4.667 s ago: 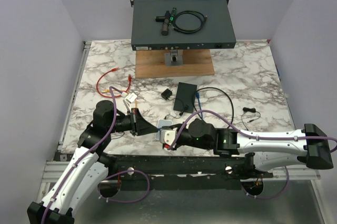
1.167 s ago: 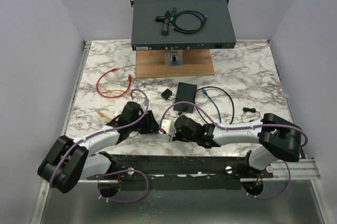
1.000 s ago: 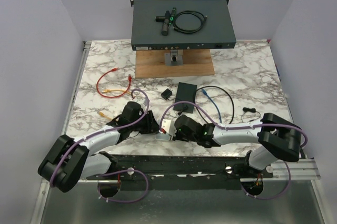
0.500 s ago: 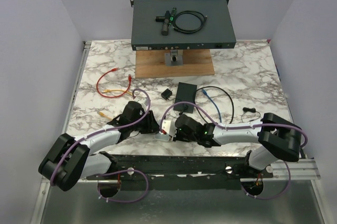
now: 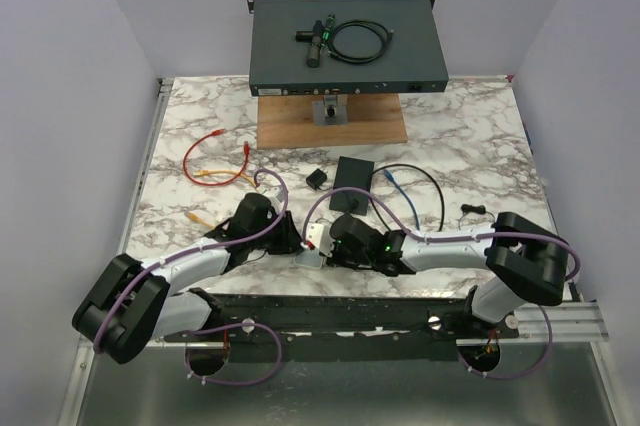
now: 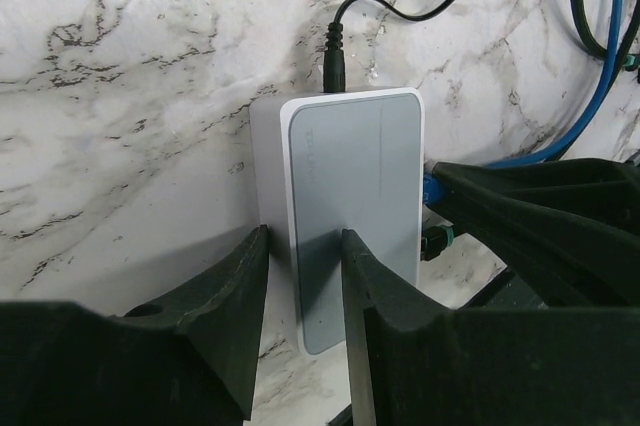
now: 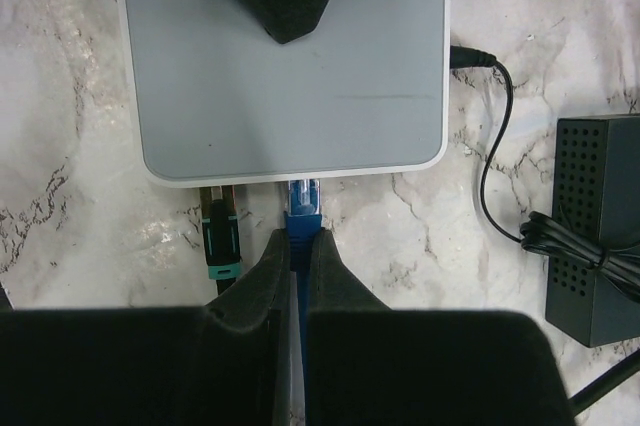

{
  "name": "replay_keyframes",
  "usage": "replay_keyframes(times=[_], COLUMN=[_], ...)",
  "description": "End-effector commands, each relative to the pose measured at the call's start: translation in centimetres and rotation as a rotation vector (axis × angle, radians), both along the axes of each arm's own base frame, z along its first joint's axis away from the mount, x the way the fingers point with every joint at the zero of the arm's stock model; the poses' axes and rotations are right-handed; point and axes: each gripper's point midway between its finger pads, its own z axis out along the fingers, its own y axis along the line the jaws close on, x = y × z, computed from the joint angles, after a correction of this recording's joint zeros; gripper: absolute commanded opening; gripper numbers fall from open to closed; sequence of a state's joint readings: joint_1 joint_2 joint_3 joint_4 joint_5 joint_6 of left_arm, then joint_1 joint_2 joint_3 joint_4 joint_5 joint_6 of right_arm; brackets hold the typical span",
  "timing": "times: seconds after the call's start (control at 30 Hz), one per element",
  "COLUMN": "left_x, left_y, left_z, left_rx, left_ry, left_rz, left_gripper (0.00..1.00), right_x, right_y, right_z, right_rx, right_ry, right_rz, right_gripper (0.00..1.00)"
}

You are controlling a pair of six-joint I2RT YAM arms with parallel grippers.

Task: Insert the plug into the switch port
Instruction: Insert the connector into the switch port.

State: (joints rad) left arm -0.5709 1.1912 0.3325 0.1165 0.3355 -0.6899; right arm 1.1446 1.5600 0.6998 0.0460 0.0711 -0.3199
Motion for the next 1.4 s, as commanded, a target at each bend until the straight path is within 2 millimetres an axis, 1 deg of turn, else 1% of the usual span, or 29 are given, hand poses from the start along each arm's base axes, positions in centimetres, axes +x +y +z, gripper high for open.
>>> replay_keyframes(times=[0.0, 0.13, 0.3, 0.47, 0.67, 0.77, 0.9, 1.07, 1.2, 1.37], left_x=[-0.7, -0.8, -1.1, -1.5, -2.1, -2.4, -2.7, -3.1, -3.2, -2.8], left_y=[-1.0, -1.1, -1.6, -2.2, -2.6, -3.0, -3.3, -3.4, -3.3, -3.0], left_z=[0.6, 0.5, 0.7, 0.5, -0.3, -0.5, -0.7, -0.8, -0.6, 0.0], left_rx=[-0.028, -0.025, -0.029, -0.024, -0.02, -0.025, -0.032, -0.037, -0.042, -0.043], left_ry=[-0.024, -0.03, -0.042, -0.033, -0.011, -0.005, 0.002, 0.009, 0.006, -0.017], left_rz=[-0.061, -0.069, -0.094, -0.121, -0.145, -0.159, -0.169, -0.177, -0.174, -0.142], left_gripper=[0.31, 0.3, 0.28, 0.26, 0.24, 0.21, 0.19, 0.17, 0.17, 0.23], right_x=[-0.5, -0.1, -0.2, 0.0, 0.5, 0.8, 1.6, 2.5, 2.8, 2.6], right_y=[2.8, 2.5, 2.9, 4.0, 5.4, 6.0, 7.0, 8.0, 7.6, 6.4], right_z=[2.2, 3.3, 4.1, 4.2, 5.7, 6.7, 8.0, 8.8, 8.8, 8.2], right_rx=[0.125, 0.148, 0.215, 0.241, 0.31, 0.336, 0.38, 0.408, 0.405, 0.374], right_ry=[0.059, 0.063, 0.08, 0.092, 0.059, 0.042, 0.015, 0.005, -0.004, -0.001], right_rz=[0.039, 0.029, 0.034, 0.044, 0.062, 0.066, 0.055, 0.018, -0.008, -0.028], right_gripper=[0.01, 0.01, 0.01, 0.01, 0.01, 0.01, 0.01, 0.01, 0.01, 0.01])
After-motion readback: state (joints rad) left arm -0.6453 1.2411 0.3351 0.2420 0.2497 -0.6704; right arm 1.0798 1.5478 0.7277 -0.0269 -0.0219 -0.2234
